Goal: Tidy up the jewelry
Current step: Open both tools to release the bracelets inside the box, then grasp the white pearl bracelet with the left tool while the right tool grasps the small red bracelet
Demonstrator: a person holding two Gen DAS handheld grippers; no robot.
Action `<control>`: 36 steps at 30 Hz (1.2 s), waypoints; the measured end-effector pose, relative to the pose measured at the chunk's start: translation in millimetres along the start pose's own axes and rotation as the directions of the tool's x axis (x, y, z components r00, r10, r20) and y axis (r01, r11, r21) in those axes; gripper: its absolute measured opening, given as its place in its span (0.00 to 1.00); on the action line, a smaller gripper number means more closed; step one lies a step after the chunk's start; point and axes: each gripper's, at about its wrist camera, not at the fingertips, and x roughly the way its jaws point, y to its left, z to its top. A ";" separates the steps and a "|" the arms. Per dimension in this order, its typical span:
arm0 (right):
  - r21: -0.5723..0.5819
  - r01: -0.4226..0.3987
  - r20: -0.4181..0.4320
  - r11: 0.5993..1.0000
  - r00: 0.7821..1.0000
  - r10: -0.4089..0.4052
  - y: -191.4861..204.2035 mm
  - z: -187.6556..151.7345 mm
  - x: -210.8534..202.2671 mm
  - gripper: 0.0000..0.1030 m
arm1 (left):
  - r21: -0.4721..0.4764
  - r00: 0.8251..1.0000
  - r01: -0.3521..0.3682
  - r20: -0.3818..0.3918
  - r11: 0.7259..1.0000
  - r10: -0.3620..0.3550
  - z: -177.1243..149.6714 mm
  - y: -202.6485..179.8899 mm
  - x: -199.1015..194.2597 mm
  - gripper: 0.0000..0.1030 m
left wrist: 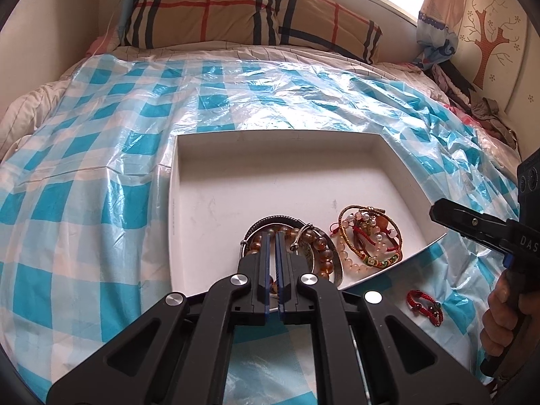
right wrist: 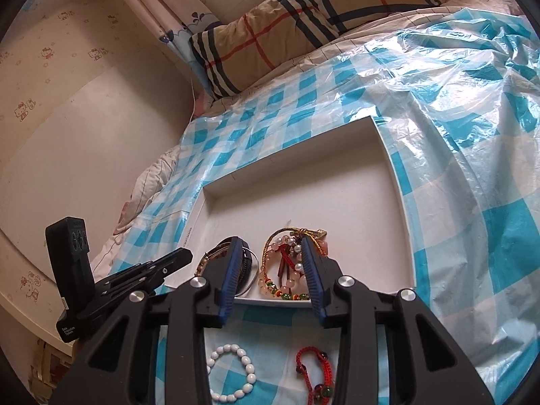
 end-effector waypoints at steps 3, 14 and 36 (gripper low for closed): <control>-0.010 0.009 -0.007 1.000 1.000 -0.009 -1.2 -7.8 -17.7 0.36 | -0.005 1.000 0.005 0.009 1.000 -0.005 -8.8 1.5 -18.3 0.03; -0.066 0.055 -0.124 0.996 0.990 -0.063 -1.5 -45.7 -21.9 0.36 | 0.027 0.995 0.064 -0.084 0.998 -0.061 -54.5 -18.2 -26.1 0.04; -0.240 0.136 -0.240 0.961 0.951 -0.194 7.9 -77.8 9.6 0.47 | 0.168 0.968 0.156 -0.220 0.973 -0.117 -76.6 -59.7 5.6 0.34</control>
